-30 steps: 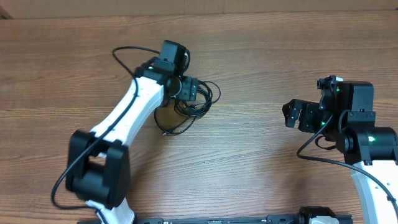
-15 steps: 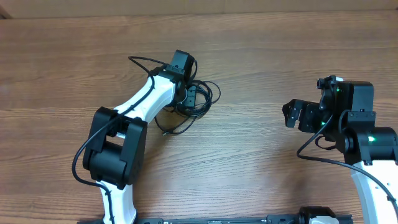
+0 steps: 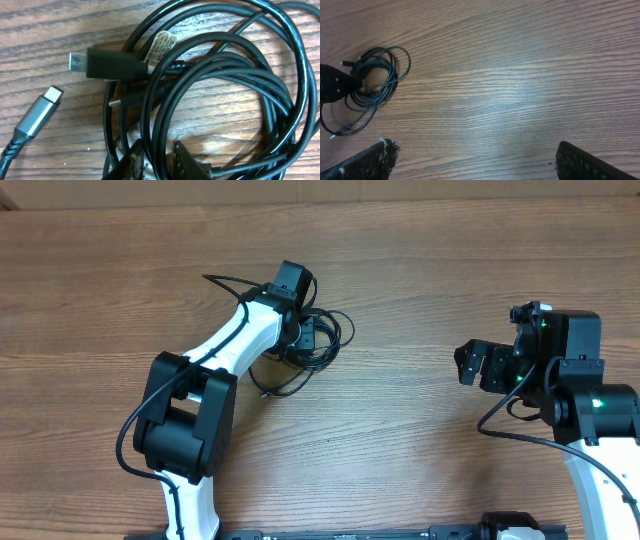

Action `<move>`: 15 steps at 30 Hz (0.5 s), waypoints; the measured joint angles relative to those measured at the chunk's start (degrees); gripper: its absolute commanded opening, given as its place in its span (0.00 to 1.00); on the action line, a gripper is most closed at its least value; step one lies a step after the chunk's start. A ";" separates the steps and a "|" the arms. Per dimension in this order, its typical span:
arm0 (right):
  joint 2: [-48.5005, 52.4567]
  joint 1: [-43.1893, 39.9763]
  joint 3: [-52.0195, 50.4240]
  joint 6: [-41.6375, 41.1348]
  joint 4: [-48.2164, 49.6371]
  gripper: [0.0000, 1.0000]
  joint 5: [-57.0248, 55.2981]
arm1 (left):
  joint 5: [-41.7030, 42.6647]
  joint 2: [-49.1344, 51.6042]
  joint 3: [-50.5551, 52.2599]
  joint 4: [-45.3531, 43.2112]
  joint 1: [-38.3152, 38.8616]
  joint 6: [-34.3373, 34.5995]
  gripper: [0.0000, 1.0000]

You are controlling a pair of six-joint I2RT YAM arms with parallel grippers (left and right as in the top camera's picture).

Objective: Untangle cables

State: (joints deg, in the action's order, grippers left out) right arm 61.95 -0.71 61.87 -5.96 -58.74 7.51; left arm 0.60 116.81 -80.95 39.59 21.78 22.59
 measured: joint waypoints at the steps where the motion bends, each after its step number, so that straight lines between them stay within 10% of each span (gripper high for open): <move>1: 0.00 0.00 0.00 -0.02 -0.02 1.00 0.00 | -0.02 0.00 0.00 0.09 0.00 0.22 0.04; 15: 0.00 0.00 0.00 0.00 0.04 1.00 3.93 | 5.01 0.00 -6.05 7.74 1.64 -2.38 0.04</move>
State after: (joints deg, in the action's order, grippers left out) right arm 61.95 -0.71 61.87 -5.96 -58.70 11.44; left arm 5.61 116.81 -87.00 47.33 23.42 20.21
